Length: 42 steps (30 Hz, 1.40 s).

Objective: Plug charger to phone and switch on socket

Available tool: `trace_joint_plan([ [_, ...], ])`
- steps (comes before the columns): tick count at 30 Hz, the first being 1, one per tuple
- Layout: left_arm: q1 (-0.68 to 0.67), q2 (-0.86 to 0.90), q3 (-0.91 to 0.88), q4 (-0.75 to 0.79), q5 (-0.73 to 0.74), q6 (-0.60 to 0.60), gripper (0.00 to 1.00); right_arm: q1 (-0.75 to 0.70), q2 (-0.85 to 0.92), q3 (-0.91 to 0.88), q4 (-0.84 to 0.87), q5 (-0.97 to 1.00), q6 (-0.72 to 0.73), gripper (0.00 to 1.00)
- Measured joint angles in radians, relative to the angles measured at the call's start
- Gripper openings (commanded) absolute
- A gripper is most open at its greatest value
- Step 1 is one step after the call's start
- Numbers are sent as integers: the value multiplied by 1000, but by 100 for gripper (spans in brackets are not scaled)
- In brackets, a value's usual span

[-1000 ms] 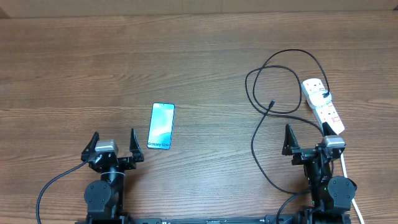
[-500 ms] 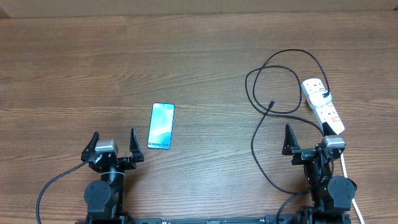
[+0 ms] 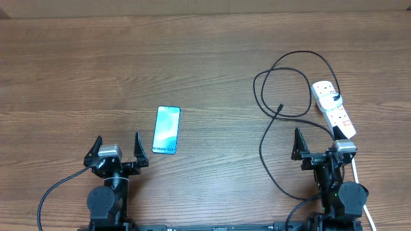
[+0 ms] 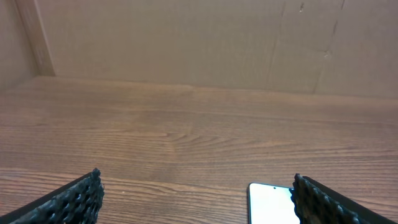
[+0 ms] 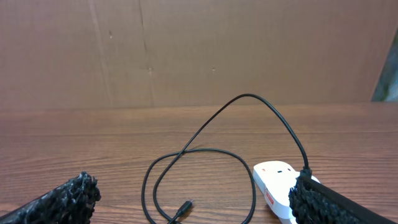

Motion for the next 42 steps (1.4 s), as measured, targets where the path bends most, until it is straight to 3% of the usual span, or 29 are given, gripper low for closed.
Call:
trace_joint_plan([
  [17,0,0,0,0,1,-1,100,0,0,0,0,-1,0,100],
  [28,0,14,100,-114,151,-118,100,0,0,0,0,-1,0,100],
  [34,0,222,373,-242,190,-142,100,0,0,0,1,-1,0,100],
  [39,-3,556,681,-418,252,-145,100,0,-1,0,0,-1,0,100],
  [42,-39,772,903,-616,265,-145,100,0,-2,0,0,-1,0,100],
])
